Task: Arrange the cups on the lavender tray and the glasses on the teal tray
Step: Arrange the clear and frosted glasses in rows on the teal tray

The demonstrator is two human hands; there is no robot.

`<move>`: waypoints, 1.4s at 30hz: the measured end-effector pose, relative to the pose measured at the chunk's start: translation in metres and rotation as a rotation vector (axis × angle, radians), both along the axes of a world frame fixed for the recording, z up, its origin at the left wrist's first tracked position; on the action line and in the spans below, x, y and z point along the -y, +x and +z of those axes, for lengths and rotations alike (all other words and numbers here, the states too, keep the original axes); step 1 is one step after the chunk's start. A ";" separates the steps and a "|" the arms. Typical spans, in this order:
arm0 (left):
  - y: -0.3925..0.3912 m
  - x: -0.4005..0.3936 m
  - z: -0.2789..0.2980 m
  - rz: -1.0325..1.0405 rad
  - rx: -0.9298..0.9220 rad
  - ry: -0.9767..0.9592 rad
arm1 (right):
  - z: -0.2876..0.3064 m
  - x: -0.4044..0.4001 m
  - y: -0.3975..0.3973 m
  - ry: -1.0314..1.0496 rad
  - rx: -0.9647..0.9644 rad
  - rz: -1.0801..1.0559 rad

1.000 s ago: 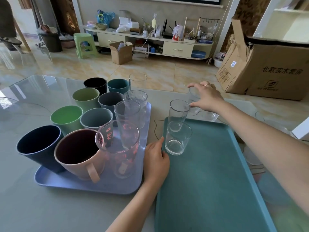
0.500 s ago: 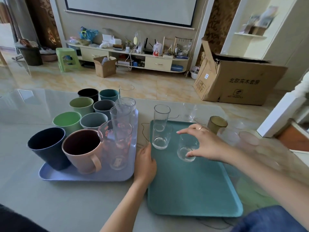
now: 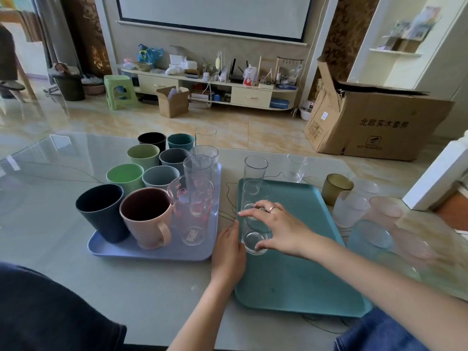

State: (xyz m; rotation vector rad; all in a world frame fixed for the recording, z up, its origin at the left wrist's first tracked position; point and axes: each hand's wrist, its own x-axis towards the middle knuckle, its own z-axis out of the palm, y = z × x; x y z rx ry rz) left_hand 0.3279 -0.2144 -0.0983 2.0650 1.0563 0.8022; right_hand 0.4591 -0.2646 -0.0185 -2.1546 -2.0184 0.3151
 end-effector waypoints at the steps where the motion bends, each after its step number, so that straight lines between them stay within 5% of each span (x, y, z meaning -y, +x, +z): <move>1: 0.000 0.000 -0.001 -0.002 0.013 0.009 | -0.001 0.000 0.000 -0.003 -0.002 -0.003; 7: 0.003 -0.003 -0.009 0.006 0.009 0.007 | -0.001 0.002 0.000 -0.012 0.015 0.026; 10: 0.006 -0.005 -0.013 0.030 0.015 -0.015 | 0.015 0.003 0.007 -0.022 -0.127 0.037; 15: 0.016 -0.011 -0.020 0.052 0.075 -0.055 | 0.047 -0.026 0.067 0.263 -0.322 -0.212; 21: 0.026 -0.020 -0.018 0.096 0.223 -0.157 | 0.028 -0.079 0.153 0.185 -0.166 -0.461; 33: 0.030 -0.032 -0.040 0.104 0.097 -0.048 | -0.009 -0.180 0.219 -0.003 0.057 -0.572; 42: 0.031 -0.033 -0.037 0.097 0.100 -0.035 | -0.014 -0.174 0.217 0.208 -0.015 -0.557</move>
